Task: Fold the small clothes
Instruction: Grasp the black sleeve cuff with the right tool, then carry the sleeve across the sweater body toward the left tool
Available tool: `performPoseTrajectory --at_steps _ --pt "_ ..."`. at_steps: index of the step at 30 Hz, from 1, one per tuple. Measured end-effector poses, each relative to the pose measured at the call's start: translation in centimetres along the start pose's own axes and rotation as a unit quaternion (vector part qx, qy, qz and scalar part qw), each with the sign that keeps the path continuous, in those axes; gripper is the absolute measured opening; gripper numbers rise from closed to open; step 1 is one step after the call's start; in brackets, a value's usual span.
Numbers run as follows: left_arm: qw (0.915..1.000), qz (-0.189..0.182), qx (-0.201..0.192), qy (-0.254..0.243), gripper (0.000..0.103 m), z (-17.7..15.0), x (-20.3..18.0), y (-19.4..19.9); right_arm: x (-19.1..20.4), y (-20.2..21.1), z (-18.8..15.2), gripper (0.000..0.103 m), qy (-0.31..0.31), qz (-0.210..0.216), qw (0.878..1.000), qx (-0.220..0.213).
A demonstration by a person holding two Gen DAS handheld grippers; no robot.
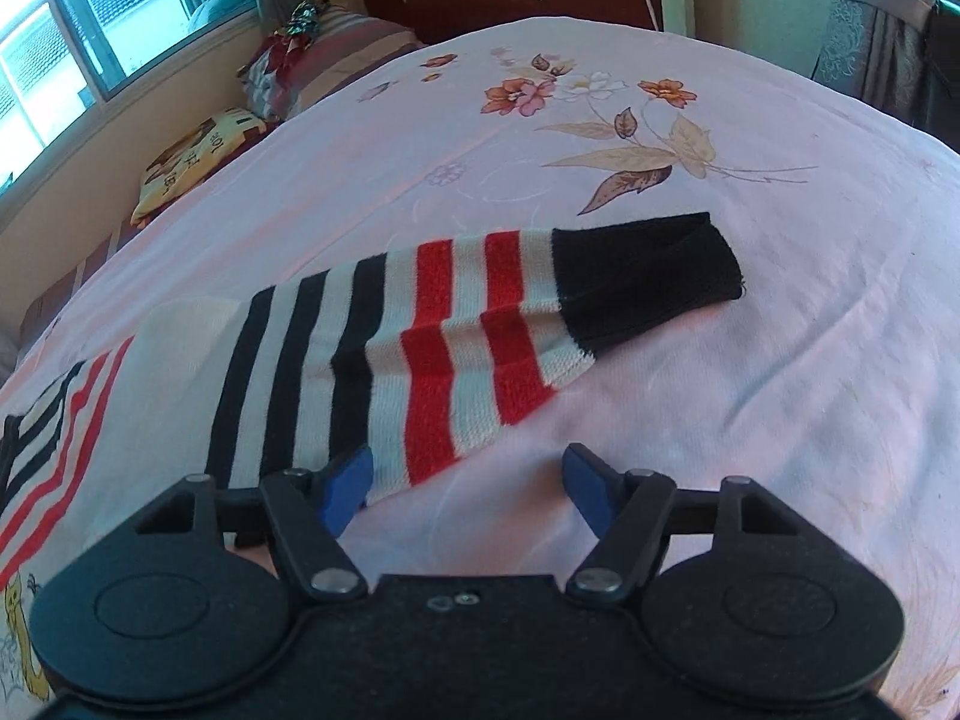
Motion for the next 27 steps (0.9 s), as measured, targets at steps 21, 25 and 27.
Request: performPoseTrajectory --at_steps 21,25,27 --pt "0.9986 -0.029 -0.005 0.044 0.103 2.1 3.2 -0.6 13.2 3.0 0.6 0.012 0.11 0.149 0.98 -0.075" --pt "0.9969 -0.034 -0.016 0.07 0.103 2.4 5.8 -0.1 21.9 3.7 -6.3 0.012 0.177 0.236 0.956 -0.006" --pt "0.9957 -0.045 -0.022 0.078 0.103 2.4 6.7 0.0 24.8 3.5 -10.2 0.012 0.205 0.258 0.944 0.03"
Point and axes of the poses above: each gripper's, at about its wrist camera, not at the fingertips, and y roughly against the way its jaws point, x to its left, z to its top, the point moved 9 cm from there along -y, roughly the way its jaws point, and after that the axes turned 14 degrees about -y, right-handed, at the moved point
